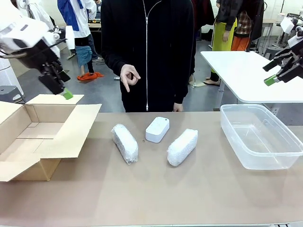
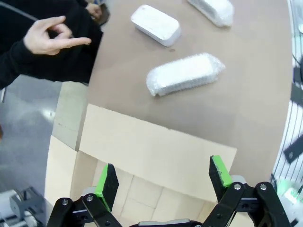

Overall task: Separate and place wrapped and unwrapped clocks.
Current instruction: Pick up the Digital clock indicated by the person.

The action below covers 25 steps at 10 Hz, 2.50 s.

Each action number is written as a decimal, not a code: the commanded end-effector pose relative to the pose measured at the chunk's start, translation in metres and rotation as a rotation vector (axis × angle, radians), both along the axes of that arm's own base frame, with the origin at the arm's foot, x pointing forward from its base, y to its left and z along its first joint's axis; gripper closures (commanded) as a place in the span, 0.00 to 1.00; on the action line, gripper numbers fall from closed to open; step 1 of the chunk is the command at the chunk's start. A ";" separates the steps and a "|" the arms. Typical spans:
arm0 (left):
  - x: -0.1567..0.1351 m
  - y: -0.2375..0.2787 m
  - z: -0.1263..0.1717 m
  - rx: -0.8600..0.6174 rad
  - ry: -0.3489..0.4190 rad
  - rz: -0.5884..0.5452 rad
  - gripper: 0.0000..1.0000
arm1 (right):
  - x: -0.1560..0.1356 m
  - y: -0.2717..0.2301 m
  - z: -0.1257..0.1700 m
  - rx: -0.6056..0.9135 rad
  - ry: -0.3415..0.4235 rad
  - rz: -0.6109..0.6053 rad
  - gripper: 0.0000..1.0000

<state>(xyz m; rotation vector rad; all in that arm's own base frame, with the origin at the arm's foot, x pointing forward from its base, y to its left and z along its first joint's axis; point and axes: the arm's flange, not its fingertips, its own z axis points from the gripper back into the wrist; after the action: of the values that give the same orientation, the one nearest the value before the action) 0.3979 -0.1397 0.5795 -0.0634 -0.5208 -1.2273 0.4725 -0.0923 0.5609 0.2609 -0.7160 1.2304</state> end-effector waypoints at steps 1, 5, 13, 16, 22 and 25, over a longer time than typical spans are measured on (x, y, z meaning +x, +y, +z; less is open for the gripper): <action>0.013 -0.025 0.004 -0.103 -0.008 0.310 0.00 | 0.000 0.000 -0.001 0.012 -0.001 0.005 0.00; 0.026 -0.063 -0.008 -0.177 0.075 0.675 0.00 | 0.000 0.000 -0.001 0.012 -0.001 0.005 0.00; 0.033 -0.140 -0.069 -0.234 0.262 0.993 0.00 | 0.000 0.000 -0.001 0.012 -0.001 0.005 0.00; 0.050 -0.166 -0.100 -0.261 0.297 1.119 0.00 | 0.000 0.000 -0.001 0.012 -0.001 0.005 0.00; 0.079 -0.189 -0.154 -0.300 0.341 1.367 0.00 | 0.000 0.000 -0.001 0.012 -0.001 0.005 0.00; 0.086 -0.195 -0.172 -0.325 0.413 1.457 0.00 | 0.000 0.000 -0.001 0.012 -0.001 0.005 0.00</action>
<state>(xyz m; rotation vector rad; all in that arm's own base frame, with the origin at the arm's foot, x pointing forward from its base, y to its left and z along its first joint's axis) 0.4784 -0.3235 0.4125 -0.1532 -0.2572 0.2494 0.4721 -0.0938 0.5612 0.2594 -0.7155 1.2277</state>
